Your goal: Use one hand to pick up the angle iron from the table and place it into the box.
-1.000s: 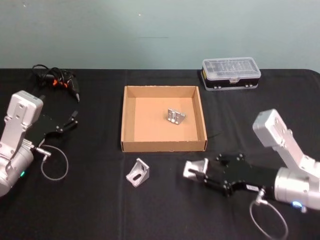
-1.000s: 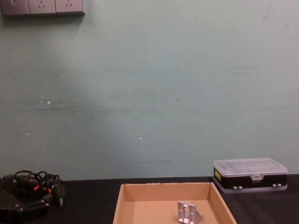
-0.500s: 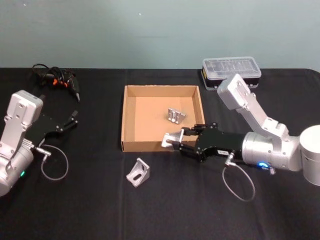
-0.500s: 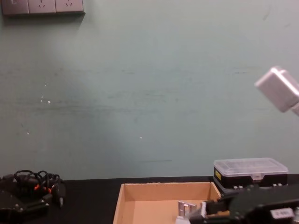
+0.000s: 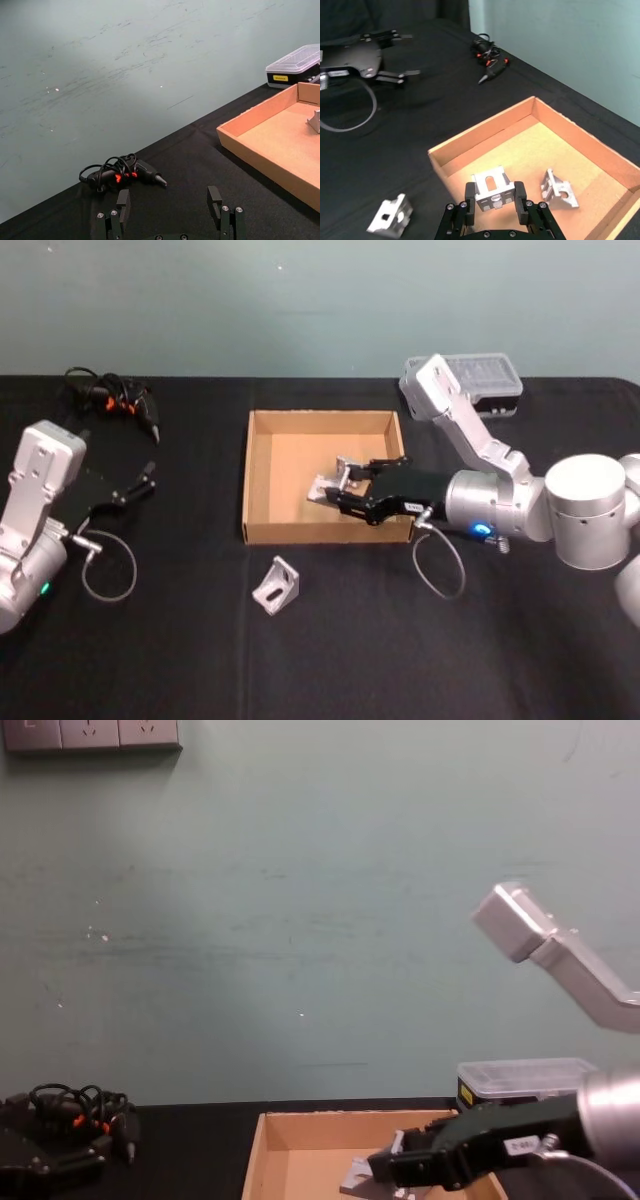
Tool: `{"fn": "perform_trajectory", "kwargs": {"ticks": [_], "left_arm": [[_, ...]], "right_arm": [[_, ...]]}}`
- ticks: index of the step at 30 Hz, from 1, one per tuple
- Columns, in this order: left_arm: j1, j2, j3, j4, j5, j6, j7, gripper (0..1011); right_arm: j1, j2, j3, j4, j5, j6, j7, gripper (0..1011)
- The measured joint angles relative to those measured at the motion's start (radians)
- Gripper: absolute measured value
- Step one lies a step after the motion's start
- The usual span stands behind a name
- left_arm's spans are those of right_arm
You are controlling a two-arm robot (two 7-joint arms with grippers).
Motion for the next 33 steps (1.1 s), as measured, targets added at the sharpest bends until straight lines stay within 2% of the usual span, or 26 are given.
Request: {"fn": "perform_trajectory", "kwargs": {"ticks": [6,15,21,30,33], "left_arm": [[0.000,0.000,0.000,0.000,0.000,0.000,0.000,1011],[0.000,0.000,0.000,0.000,0.000,0.000,0.000,1011],[0.000,0.000,0.000,0.000,0.000,0.000,0.000,1011],[0.000,0.000,0.000,0.000,0.000,0.000,0.000,1012],[0.000,0.000,0.000,0.000,0.000,0.000,0.000,1011]], "right_arm": [[0.056,-0.061,-0.015,0.112,-0.009,-0.001,-0.005,468],[0.098,-0.107,-0.029,0.190,-0.045,0.022,-0.027,468],[0.109,-0.121,-0.030,0.211,-0.062,0.028,-0.032,468],[0.108,-0.119,-0.030,0.207,-0.061,0.028,-0.032,468],[0.107,-0.118,-0.030,0.206,-0.060,0.028,-0.032,560]]}}
